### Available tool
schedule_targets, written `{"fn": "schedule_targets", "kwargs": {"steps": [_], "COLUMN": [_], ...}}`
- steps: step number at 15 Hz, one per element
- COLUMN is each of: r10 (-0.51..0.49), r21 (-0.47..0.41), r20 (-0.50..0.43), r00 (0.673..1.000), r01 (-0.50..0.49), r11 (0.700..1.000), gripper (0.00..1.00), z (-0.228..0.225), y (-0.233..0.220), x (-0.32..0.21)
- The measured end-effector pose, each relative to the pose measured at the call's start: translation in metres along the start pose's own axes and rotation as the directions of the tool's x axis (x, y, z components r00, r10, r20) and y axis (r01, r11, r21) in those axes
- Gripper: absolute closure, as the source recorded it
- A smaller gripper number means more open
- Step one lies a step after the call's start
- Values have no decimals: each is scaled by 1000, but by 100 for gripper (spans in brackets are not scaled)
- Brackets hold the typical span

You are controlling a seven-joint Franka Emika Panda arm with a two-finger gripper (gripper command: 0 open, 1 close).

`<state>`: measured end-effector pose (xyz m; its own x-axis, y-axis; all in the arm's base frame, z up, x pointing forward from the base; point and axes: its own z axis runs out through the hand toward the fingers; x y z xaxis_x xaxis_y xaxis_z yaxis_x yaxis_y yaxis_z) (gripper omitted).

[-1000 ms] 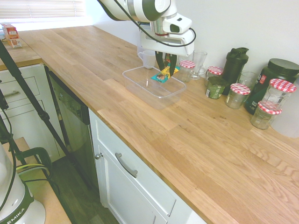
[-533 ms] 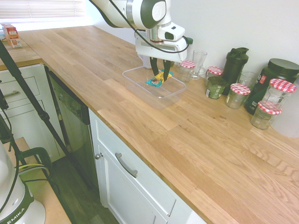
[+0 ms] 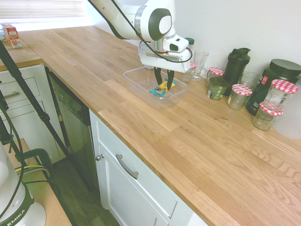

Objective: Put the protein bar into the container

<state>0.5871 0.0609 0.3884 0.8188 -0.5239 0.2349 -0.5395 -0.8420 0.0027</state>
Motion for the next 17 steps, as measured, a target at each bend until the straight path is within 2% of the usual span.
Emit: {"fn": "schedule_targets", "kwargs": {"steps": [1,2,13,17], "r10": [-4,4,-13,-11], "r21": [-7,-13,-15,27], "r20": [-4,-3,-26,-74], "r00": [1000,1000,1000,997], "r01": [4,-4,12,13], "r11": [1000,1000,1000,1000], "gripper": [100,0,0,0], "z": [6,10,3,-40], "y": [0,-1,-12,-12], "x": [0,0,-2,-5]}}
